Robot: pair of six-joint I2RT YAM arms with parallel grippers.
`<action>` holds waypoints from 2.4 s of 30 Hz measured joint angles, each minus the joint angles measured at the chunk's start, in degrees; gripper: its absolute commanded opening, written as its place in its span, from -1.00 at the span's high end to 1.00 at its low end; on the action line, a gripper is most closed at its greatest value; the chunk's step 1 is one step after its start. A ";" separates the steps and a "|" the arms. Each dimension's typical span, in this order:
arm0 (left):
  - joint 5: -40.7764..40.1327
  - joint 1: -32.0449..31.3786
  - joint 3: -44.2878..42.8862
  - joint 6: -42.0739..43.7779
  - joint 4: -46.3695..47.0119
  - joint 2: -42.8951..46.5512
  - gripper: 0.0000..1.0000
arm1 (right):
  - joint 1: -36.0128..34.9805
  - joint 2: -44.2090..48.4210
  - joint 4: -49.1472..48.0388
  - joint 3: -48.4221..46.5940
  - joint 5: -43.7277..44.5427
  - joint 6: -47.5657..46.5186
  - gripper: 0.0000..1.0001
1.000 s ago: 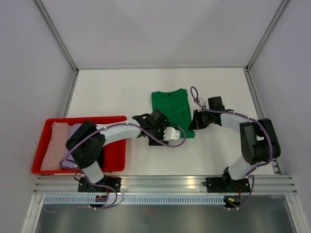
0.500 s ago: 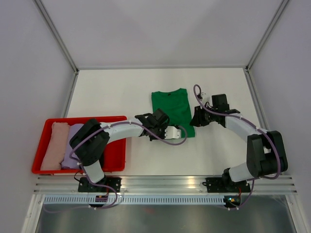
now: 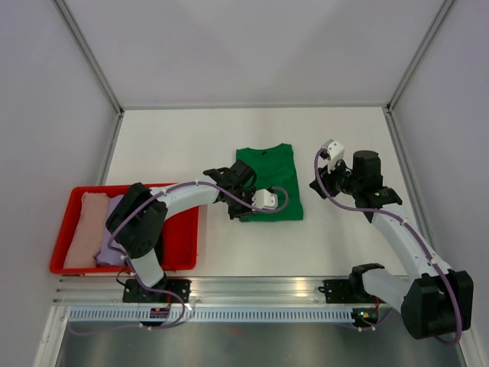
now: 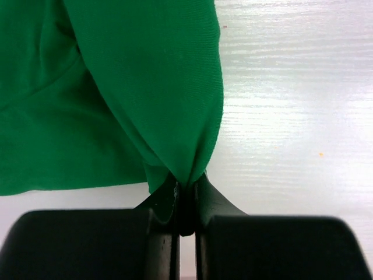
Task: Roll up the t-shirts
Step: Roll the tshirt
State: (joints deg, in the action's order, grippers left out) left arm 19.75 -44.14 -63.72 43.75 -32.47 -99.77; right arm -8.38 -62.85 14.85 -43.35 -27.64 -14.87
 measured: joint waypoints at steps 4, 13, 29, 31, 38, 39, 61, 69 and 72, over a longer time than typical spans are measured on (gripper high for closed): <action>3.21 2.21 -0.98 0.00 -2.36 0.00 0.95 | -1.29 2.91 2.21 2.05 -0.98 -7.89 -0.05; 8.94 5.31 -4.31 0.04 -6.58 -1.49 0.95 | -15.15 2.80 7.43 5.79 2.08 -25.90 -0.09; 10.91 6.58 -4.37 1.42 -9.05 -3.26 0.95 | -26.53 -8.66 -2.16 10.91 12.11 -33.92 -0.11; 10.91 6.75 -4.37 1.90 -9.20 -3.50 0.95 | -26.53 -10.01 -2.49 10.91 12.41 -34.27 -0.11; 10.91 7.34 -4.37 3.69 -9.55 -3.69 0.93 | -26.64 -13.94 -1.95 10.43 13.11 -34.86 0.51; 10.91 7.41 -4.37 4.00 -9.64 -3.69 0.93 | -26.64 -14.08 -1.68 10.23 13.14 -35.10 0.65; 18.03 9.73 -5.18 10.34 -22.47 -4.98 0.60 | -21.18 -15.65 19.74 -1.51 -4.90 -32.89 0.99; 17.94 11.87 -9.79 8.94 -23.96 -8.96 0.27 | -15.34 -18.78 16.79 -2.71 -8.31 -26.99 0.95; 17.88 13.25 -11.89 7.63 -24.72 -9.88 0.14 | -13.70 -20.81 16.02 -3.15 -8.92 -24.74 0.95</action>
State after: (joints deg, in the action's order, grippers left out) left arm 37.63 -30.89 -75.61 51.37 -57.19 -109.65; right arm -22.09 -83.66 30.87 -46.50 -36.56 -39.62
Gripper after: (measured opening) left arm 0.385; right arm 0.030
